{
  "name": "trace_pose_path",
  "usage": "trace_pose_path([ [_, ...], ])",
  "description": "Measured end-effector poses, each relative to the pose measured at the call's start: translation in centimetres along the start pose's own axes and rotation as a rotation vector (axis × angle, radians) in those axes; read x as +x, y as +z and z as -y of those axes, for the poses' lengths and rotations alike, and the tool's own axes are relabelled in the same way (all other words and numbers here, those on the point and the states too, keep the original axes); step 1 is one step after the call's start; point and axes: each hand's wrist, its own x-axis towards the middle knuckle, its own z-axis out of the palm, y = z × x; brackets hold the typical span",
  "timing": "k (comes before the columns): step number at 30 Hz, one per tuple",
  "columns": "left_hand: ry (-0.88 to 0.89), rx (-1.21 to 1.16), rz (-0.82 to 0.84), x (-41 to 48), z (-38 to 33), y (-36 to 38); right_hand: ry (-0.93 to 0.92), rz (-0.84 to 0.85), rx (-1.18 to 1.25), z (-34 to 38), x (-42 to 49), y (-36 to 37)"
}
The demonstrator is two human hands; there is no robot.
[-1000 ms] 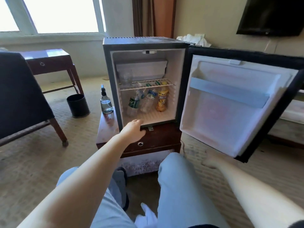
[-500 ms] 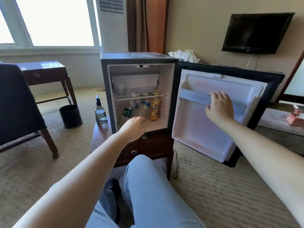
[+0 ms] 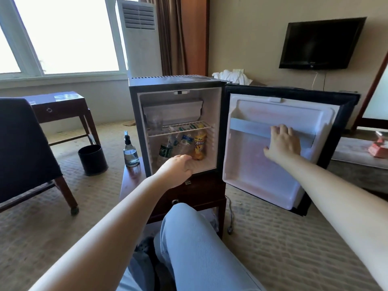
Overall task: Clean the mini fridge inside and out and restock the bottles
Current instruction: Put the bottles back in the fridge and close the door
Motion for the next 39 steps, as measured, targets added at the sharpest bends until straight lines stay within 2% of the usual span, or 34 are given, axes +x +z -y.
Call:
trace_pose_path([
  [2,-0.006,0.006,-0.011,-0.5,0.3,-0.3,0.015,-0.017,-0.032,0.0,0.0,-0.8],
  [10,-0.025,-0.014,-0.033,-3.1,1.3,-1.9,0.022,0.094,-0.144,3.9,-1.2,-3.2],
  [14,-0.035,-0.004,-0.099,-4.4,1.7,-3.5,-0.038,0.159,-0.199,6.9,-2.5,-4.7],
  [18,-0.066,-0.014,-0.139,-4.9,2.2,-4.9,-0.131,0.21,-0.104,10.8,-3.4,-6.9],
  [22,-0.038,-0.012,-0.179,-5.1,2.0,-5.9,-0.369,-0.019,-0.088,12.9,-4.2,-8.7],
  [25,-0.04,-0.018,-0.2,-5.4,2.1,-5.9,-0.597,-0.331,-0.075,14.6,-4.7,-9.5],
  [27,-0.066,-0.003,-0.199,-5.6,2.8,-5.8,-0.845,-0.593,0.063,16.2,-5.1,-9.7],
  [29,-0.112,0.013,-0.203,-5.9,3.8,-5.9,-1.02,-0.746,0.187,17.4,-5.5,-10.2],
  [30,-0.141,0.018,-0.21,-6.0,4.4,-5.9,-1.017,-0.778,0.222,17.9,-5.6,-10.4],
  [33,-0.221,0.022,-0.233,-5.9,6.2,-6.4,-0.821,-0.791,0.311,19.3,-5.2,-11.0],
  [39,-0.255,0.016,-0.236,-3.8,8.3,-7.8,-0.866,-0.954,0.616,23.0,-4.1,-12.2],
])
